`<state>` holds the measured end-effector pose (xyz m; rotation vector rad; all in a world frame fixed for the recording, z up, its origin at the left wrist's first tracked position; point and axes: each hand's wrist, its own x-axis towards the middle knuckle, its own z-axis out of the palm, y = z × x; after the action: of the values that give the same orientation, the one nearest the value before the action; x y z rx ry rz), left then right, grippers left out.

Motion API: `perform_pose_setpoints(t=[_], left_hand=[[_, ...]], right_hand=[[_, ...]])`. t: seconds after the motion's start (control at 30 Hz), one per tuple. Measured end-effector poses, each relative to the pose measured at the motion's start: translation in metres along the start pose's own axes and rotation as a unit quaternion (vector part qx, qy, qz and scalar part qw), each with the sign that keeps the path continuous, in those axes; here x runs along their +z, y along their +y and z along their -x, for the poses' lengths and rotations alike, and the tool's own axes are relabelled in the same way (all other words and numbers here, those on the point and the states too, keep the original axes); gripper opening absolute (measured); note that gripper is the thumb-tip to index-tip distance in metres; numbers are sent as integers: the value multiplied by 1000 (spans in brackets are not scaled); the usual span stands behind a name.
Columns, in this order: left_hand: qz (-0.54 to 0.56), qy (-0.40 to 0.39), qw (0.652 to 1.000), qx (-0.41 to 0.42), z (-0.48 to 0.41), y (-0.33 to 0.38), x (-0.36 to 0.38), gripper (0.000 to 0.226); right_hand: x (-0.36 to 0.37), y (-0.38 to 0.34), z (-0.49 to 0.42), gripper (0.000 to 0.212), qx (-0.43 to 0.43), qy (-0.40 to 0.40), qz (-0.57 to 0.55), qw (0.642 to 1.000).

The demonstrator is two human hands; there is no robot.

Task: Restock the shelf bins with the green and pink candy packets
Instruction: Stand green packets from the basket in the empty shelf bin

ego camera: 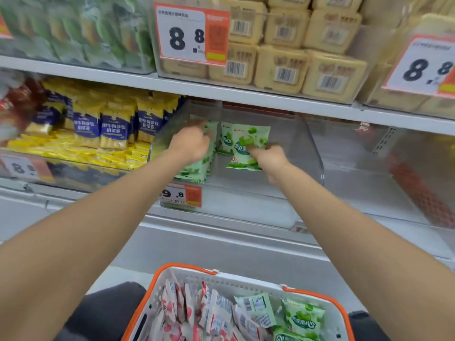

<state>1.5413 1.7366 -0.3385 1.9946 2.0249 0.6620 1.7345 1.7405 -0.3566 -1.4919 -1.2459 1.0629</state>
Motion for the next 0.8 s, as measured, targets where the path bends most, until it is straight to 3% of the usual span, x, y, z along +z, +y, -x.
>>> perform_pose_setpoints(t=[0.07, 0.13, 0.23, 0.37, 0.43, 0.53, 0.8], left_hand=[[-107, -79, 991, 7, -16, -15, 13, 62], [-189, -87, 978, 32, -24, -29, 27, 65], [-214, -66, 974, 44, -25, -38, 39, 64], [-211, -59, 974, 50, -24, -37, 38, 64], [-208, -56, 975, 50, -24, -37, 38, 64], [-207, -55, 976, 49, -23, -37, 39, 64], [-204, -50, 976, 53, -22, -36, 38, 64]], right_hand=[[22, 7, -33, 36, 11, 19, 50, 999], [41, 15, -61, 47, 23, 37, 81, 996], [61, 29, -93, 49, 41, 37, 108, 993], [67, 50, -114, 81, 65, 14, 206, 976], [68, 49, -114, 74, 53, 13, 238, 970], [75, 42, -115, 45, 17, 14, 226, 974], [73, 39, -114, 44, 16, 19, 199, 980]])
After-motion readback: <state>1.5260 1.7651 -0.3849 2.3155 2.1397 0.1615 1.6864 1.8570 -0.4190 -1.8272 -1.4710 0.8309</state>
